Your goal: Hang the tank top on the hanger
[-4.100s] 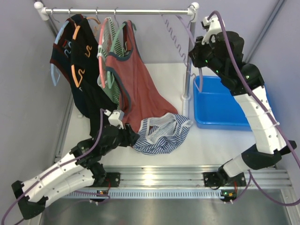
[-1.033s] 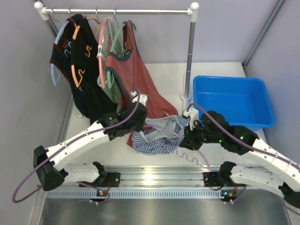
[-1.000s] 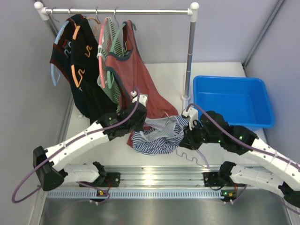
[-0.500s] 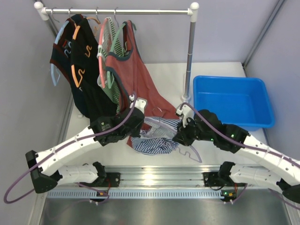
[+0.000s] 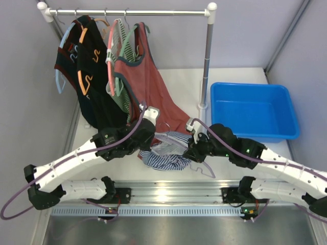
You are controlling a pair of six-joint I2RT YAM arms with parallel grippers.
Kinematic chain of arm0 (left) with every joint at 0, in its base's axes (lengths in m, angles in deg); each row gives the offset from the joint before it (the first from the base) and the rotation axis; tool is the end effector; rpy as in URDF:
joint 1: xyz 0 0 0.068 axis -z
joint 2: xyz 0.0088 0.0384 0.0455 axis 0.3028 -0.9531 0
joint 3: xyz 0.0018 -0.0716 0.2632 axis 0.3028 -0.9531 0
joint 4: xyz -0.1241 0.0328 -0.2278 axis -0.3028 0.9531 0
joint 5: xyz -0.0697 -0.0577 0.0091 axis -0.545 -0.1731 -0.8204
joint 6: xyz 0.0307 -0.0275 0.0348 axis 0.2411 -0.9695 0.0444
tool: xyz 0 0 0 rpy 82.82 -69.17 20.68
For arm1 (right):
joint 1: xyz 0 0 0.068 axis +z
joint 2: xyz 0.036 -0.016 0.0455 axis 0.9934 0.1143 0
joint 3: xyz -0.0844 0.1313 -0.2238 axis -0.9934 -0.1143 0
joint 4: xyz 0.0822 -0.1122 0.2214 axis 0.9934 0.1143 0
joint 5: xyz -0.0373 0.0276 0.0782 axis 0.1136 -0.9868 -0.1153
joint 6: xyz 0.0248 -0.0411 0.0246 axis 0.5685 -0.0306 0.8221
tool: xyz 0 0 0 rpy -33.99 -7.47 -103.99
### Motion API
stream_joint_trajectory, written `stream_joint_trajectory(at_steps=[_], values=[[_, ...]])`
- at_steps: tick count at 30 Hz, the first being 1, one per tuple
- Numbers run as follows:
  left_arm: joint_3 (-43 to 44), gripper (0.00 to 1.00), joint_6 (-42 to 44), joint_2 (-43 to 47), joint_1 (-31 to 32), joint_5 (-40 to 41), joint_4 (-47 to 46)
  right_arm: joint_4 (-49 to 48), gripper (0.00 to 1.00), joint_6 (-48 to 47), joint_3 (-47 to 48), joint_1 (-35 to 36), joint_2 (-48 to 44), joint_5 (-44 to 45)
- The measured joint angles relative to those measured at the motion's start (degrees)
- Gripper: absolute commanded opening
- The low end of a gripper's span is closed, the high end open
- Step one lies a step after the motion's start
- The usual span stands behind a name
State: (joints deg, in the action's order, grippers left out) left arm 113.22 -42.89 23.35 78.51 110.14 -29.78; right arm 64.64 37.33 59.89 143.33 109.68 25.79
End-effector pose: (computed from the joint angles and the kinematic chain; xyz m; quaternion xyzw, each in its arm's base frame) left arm 0.1118 -0.1702 0.3584 0.1802 0.8990 -0.1026 0.3858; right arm 0.0944 0.1731 0.3150 -0.3821 0.7805 0.3409 0.3587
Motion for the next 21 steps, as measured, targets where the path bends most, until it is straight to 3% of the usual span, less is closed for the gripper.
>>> stream_joint_trajectory(at_steps=[2, 4, 12, 21], values=[[0.0, 0.39, 0.1, -0.2, 1.7, 0.3, 0.4, -0.5, 0.00, -0.4, -0.1, 0.0, 0.7, 0.0], [0.0, 0.43, -0.2, -0.2, 3.3, 0.9, 0.6, -1.3, 0.00, -0.5, -0.7, 0.0, 1.4, 0.0], [-0.3, 0.44, -1.3, 1.7, 4.8, 2.9, 0.1, -3.0, 0.00, -0.5, -3.0, 0.0, 0.9, 0.0], [-12.3, 0.50, 0.5, 17.2, 4.9, 1.0, -14.6, -5.2, 0.00, -0.5, -3.0, 0.0, 0.7, -0.3]])
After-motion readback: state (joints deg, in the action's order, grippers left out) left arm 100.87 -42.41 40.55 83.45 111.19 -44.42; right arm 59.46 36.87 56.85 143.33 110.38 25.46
